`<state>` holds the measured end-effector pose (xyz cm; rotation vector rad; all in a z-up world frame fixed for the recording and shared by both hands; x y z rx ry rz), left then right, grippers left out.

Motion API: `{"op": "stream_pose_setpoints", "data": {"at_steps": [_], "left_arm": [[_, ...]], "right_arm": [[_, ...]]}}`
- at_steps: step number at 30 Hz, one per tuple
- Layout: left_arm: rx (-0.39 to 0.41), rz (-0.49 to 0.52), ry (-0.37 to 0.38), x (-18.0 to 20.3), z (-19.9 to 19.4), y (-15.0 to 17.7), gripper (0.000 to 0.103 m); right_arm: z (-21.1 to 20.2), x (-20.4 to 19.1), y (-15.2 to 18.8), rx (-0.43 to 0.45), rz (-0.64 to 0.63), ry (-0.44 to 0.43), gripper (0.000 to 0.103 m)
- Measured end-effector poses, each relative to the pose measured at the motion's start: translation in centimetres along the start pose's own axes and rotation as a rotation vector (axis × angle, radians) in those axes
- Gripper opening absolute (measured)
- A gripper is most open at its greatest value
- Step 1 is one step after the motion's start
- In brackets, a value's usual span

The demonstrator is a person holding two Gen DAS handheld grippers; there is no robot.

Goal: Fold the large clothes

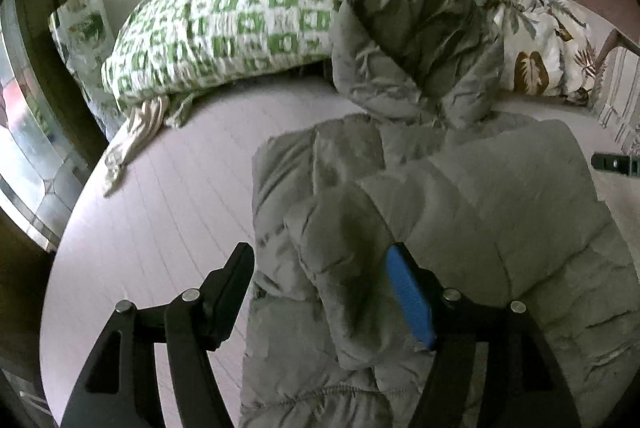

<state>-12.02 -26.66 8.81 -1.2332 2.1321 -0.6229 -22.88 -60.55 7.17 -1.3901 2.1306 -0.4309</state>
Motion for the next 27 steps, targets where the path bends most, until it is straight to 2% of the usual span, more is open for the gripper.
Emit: {"op": "stream_pose_setpoints", "data": {"at_steps": [5, 11, 14, 18, 24, 27], "left_arm": [[0.029, 0.015, 0.006, 0.2, -0.1, -2.3, 0.071], [0.034, 0.001, 0.017, 0.9, 1.1, -4.9, 0.071], [0.026, 0.006, 0.033, 1.6, 2.4, -6.6, 0.071], [0.034, 0.017, 0.030, 2.7, 4.7, -10.3, 0.071], [0.021, -0.049, 0.052, 3.5, 8.4, -15.9, 0.071], [0.023, -0.071, 0.050, 3.6, 9.7, -17.6, 0.071]], "right_arm": [[-1.2, -1.1, -3.5, 0.023, -0.052, -0.022, 0.103], [-1.1, -1.6, -7.5, 0.040, -0.053, -0.120, 0.103], [-0.3, -1.5, -9.5, 0.049, -0.064, -0.117, 0.103], [1.6, -1.0, -11.9, 0.053, -0.062, -0.119, 0.103], [4.9, -0.3, -14.8, 0.071, -0.064, -0.116, 0.103], [6.5, 0.1, -15.9, 0.065, -0.060, -0.107, 0.103]]}}
Point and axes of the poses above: each gripper's, at about its wrist camera, not at the fingertips, and z roughly the way its jaws point, x to its right, y to its underside, the point moved 4 cm from there along z, roughly the way its jaws point, and after that the axes turned 12 degrees about -y, right-handed, at the moved point
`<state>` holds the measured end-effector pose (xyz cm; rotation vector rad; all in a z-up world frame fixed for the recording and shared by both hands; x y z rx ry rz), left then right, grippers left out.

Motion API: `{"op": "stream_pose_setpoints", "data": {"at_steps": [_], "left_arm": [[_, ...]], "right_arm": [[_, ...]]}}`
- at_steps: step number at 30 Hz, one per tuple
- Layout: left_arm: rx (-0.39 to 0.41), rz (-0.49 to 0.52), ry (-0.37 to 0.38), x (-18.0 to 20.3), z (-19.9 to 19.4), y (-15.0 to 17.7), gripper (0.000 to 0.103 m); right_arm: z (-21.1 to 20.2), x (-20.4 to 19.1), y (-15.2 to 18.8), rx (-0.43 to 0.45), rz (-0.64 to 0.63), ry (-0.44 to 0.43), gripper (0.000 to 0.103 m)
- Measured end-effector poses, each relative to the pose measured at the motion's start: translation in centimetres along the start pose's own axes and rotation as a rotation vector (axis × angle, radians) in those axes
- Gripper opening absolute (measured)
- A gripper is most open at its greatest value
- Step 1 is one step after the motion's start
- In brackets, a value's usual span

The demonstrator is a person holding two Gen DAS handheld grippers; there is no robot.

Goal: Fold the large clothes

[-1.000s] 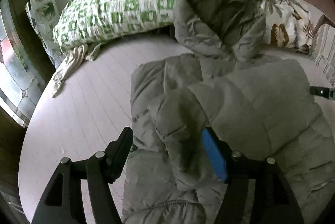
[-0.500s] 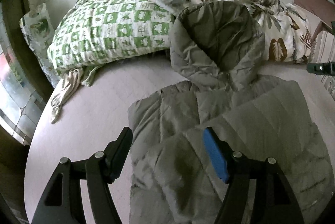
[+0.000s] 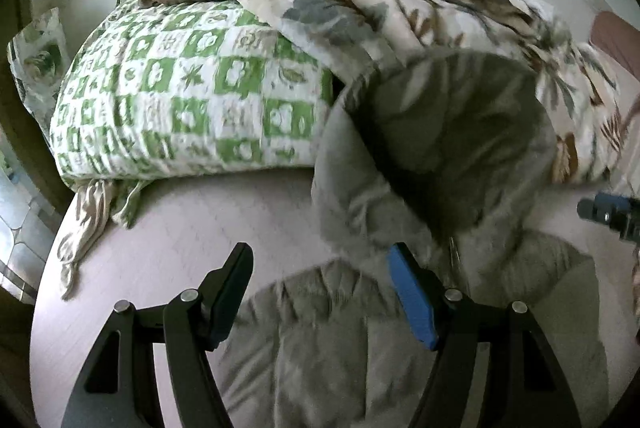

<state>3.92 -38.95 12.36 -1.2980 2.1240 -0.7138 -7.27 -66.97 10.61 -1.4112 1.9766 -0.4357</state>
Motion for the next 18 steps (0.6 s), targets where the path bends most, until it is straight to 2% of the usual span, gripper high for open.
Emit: {"op": "stream_pose_setpoints", "data": {"at_steps": [8, 18], "left_arm": [[-0.001, 0.044, -0.026, 0.7, 3.1, -1.1, 0.071], [-0.022, 0.027, 0.004, 1.7, 6.0, -2.2, 0.071]], "right_arm": [[2.7, 0.2, -2.2, 0.001, -0.004, 0.001, 0.103], [4.5, 0.1, -4.5, 0.005, -0.017, 0.017, 0.103]]}}
Point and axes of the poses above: each gripper's, at about its wrist camera, not at the fingertips, and z roughly the way its jaws point, x to its right, y to its underside, the point moved 4 cm from there along z, roughly the way its jaws point, and after that the axes turned 12 degrees about -y, right-handed, at the moved point
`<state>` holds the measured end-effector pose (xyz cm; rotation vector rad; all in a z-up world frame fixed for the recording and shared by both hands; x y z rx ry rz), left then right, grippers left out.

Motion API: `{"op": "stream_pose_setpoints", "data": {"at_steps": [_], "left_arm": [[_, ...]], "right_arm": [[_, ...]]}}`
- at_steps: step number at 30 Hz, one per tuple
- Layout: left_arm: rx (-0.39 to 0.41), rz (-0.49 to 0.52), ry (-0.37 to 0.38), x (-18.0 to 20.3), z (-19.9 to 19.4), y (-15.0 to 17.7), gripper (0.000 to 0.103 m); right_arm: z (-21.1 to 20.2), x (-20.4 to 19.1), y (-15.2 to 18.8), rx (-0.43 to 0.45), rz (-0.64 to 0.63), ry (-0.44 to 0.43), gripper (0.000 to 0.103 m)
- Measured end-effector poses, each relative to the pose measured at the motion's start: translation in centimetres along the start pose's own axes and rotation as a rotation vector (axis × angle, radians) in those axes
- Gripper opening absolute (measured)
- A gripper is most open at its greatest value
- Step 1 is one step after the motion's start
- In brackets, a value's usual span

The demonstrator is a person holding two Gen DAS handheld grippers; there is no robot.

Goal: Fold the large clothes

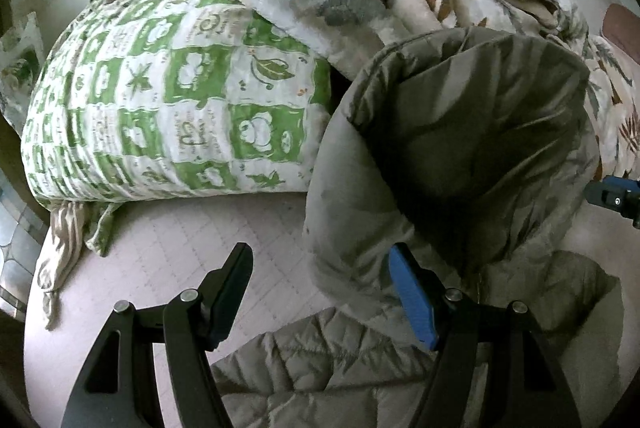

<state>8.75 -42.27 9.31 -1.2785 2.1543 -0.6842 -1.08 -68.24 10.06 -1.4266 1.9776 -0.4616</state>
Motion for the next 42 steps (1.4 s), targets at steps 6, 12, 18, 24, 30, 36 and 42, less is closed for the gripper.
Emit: {"op": "stream_pose_setpoints", "data": {"at_steps": [6, 12, 18, 24, 30, 36, 42], "left_arm": [[-0.008, -0.005, -0.013, 0.9, 1.5, -1.3, 0.071], [0.006, -0.009, -0.003, 2.7, 2.3, -2.8, 0.071], [-0.012, 0.053, 0.028, 5.6, 2.8, -3.5, 0.016], [0.025, 0.030, 0.055, 5.5, 0.5, -3.2, 0.010], [0.051, 0.018, 0.098, 4.3, -3.3, -2.4, 0.009], [0.098, 0.044, 0.127, 3.1, -8.8, 0.6, 0.009], [0.145, 0.081, 0.161, 0.5, -14.0, 5.0, 0.009]], "right_arm": [[0.8, -0.1, -1.2, -0.002, -0.020, 0.013, 0.103], [1.5, 0.2, -2.1, -0.013, -0.037, 0.042, 0.102], [2.1, -0.3, -2.0, -0.054, -0.087, 0.053, 0.032], [1.0, -2.0, -0.9, -0.049, -0.138, 0.061, 0.015], [-2.1, -2.7, 0.5, -0.033, -0.143, 0.027, 0.013], [-6.6, -3.4, 3.2, -0.013, -0.154, -0.006, 0.013], [-10.5, -4.4, 6.6, -0.003, -0.180, -0.017, 0.013]]}}
Point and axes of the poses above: each gripper's, at about its wrist camera, not at the fingertips, and z roughly the way its jaws point, x to its right, y to its underside, the point moved 4 cm from there along z, roughly the way its jaws point, and after that the axes turned 12 degrees about -y, right-handed, at the moved point
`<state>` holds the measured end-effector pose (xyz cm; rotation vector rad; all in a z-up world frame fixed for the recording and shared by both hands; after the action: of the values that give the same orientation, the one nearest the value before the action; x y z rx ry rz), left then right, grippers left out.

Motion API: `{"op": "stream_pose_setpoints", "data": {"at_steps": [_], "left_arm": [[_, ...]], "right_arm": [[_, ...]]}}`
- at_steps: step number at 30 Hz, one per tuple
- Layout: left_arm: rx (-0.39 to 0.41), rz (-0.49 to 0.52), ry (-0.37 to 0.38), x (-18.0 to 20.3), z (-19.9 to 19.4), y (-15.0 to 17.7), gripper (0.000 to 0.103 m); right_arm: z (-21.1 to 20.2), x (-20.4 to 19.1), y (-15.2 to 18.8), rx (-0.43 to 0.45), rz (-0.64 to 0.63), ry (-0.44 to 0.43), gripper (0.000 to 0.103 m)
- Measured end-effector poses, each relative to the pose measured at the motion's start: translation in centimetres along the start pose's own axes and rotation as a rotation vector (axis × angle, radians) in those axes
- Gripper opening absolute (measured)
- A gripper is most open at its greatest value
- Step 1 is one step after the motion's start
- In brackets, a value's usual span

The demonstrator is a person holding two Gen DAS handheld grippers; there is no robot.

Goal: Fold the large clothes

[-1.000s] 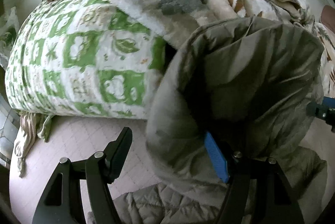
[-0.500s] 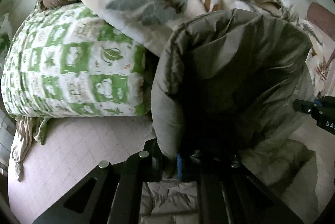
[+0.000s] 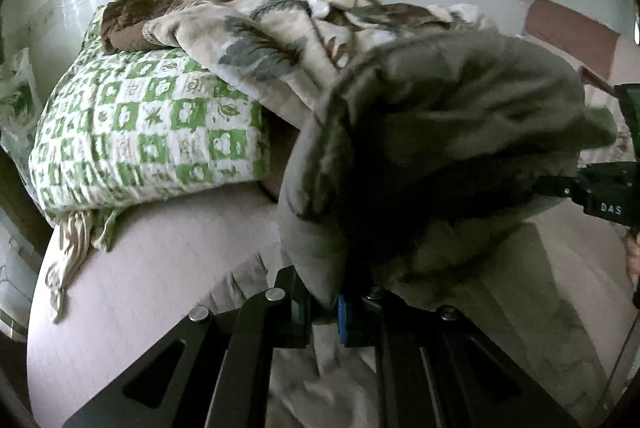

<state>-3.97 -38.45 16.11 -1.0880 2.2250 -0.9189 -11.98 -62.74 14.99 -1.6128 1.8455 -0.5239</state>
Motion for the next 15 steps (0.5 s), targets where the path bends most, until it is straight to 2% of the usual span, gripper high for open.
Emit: {"op": "stream_pose_setpoints", "data": {"at_steps": [6, 9, 15], "left_arm": [[0.029, 0.020, 0.023, -0.4, -5.8, 3.6, 0.009], [0.042, 0.045, 0.017, 0.0, -7.3, 5.3, 0.009], [0.065, 0.132, -0.009, 1.5, -10.3, 11.6, 0.010]], "right_arm": [[-4.1, -3.6, 3.1, 0.028, -0.045, -0.045, 0.013], [-5.6, -5.5, 5.0, 0.022, -0.071, -0.064, 0.013], [-6.8, -8.6, 10.8, -0.019, -0.120, -0.094, 0.013]]}}
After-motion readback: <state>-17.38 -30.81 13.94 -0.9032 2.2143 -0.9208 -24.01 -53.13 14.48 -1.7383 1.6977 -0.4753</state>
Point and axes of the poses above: each gripper's, at about its wrist camera, not at the fingertips, and z roughly the way its jaws point, x to its right, y to its underside, the point moved 4 cm from there along z, roughly the way its jaws point, and after that the axes turned 12 degrees about -y, right-handed, at the moved point
